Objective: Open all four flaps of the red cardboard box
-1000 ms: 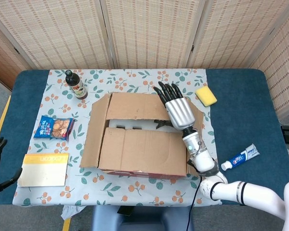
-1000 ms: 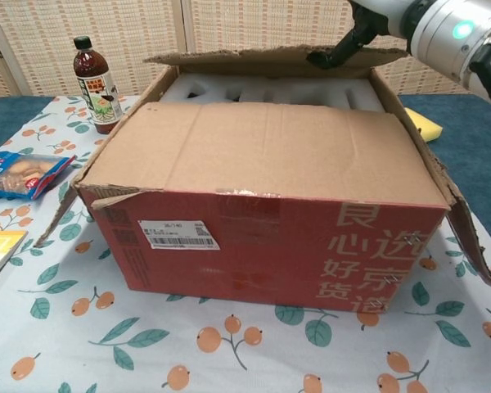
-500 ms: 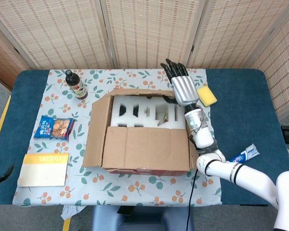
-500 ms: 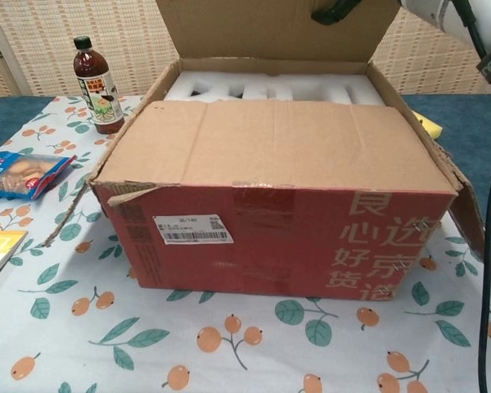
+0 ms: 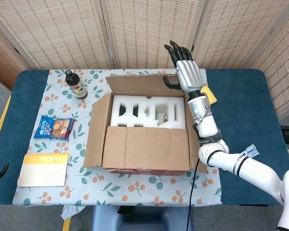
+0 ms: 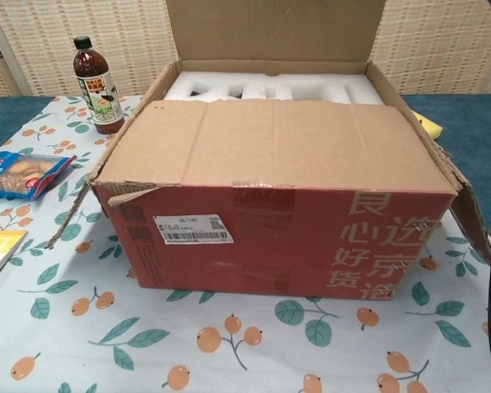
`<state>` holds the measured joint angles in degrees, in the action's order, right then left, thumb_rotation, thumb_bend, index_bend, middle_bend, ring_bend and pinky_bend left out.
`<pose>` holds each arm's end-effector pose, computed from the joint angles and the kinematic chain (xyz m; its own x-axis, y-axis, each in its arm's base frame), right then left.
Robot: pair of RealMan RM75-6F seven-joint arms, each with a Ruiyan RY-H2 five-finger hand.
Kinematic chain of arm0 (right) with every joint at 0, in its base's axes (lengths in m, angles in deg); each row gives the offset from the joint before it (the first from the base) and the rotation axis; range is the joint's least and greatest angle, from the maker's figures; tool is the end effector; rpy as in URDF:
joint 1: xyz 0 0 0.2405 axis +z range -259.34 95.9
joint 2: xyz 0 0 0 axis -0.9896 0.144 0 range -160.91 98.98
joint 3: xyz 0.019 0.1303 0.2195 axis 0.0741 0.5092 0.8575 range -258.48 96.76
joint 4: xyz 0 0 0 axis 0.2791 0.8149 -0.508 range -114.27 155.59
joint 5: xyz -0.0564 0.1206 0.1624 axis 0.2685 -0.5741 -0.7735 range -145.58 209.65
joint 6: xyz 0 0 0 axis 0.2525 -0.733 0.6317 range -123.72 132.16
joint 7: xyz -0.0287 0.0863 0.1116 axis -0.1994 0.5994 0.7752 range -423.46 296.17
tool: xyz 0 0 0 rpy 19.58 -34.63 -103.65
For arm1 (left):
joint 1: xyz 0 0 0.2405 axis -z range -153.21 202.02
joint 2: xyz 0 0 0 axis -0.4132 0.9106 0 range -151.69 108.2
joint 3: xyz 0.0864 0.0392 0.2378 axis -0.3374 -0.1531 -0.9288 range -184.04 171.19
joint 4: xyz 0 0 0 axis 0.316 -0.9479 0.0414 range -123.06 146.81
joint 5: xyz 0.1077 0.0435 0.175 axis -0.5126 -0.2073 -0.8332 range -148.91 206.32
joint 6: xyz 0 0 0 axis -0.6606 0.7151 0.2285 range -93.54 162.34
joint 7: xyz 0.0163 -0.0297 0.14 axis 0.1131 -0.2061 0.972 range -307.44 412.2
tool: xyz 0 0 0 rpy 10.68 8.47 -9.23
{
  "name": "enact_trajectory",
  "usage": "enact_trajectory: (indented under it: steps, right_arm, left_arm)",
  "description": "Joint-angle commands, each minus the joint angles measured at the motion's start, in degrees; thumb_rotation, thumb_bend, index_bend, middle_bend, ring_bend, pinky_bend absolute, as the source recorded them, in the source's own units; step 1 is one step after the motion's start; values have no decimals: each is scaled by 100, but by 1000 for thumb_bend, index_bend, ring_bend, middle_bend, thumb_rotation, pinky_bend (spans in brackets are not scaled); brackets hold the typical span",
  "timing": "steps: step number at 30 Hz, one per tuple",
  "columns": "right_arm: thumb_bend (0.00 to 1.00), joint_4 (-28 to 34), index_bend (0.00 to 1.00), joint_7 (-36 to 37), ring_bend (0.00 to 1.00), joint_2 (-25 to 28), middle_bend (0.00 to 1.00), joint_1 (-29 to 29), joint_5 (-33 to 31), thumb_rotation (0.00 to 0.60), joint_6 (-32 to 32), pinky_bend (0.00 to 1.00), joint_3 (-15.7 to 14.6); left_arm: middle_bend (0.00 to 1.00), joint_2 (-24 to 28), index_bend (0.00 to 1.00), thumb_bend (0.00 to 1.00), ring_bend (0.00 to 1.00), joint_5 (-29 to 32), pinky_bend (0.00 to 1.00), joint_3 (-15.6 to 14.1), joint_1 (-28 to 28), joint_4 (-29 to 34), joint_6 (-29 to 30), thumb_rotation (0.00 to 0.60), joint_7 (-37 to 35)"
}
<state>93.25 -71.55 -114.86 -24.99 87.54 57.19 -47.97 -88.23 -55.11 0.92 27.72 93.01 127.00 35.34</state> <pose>-0.0456 -0.4756 0.1148 0.0974 0.0900 0.9912 -0.9400 -0.3189 0.1213 -0.3387 0.1871 0.1974 0.2504 -0.2152 0.9439 0.9673 0.0150 -0.2531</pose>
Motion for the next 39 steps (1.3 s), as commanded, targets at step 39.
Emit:
enact_trajectory:
  steps: [39]
  right_arm:
    - [394, 1858, 0, 3497, 117, 1872, 0, -1226, 736, 600, -1152, 258, -686]
  left_arm:
    - [81, -94, 0, 336, 0, 332, 0, 123, 38, -32, -307, 600, 383]
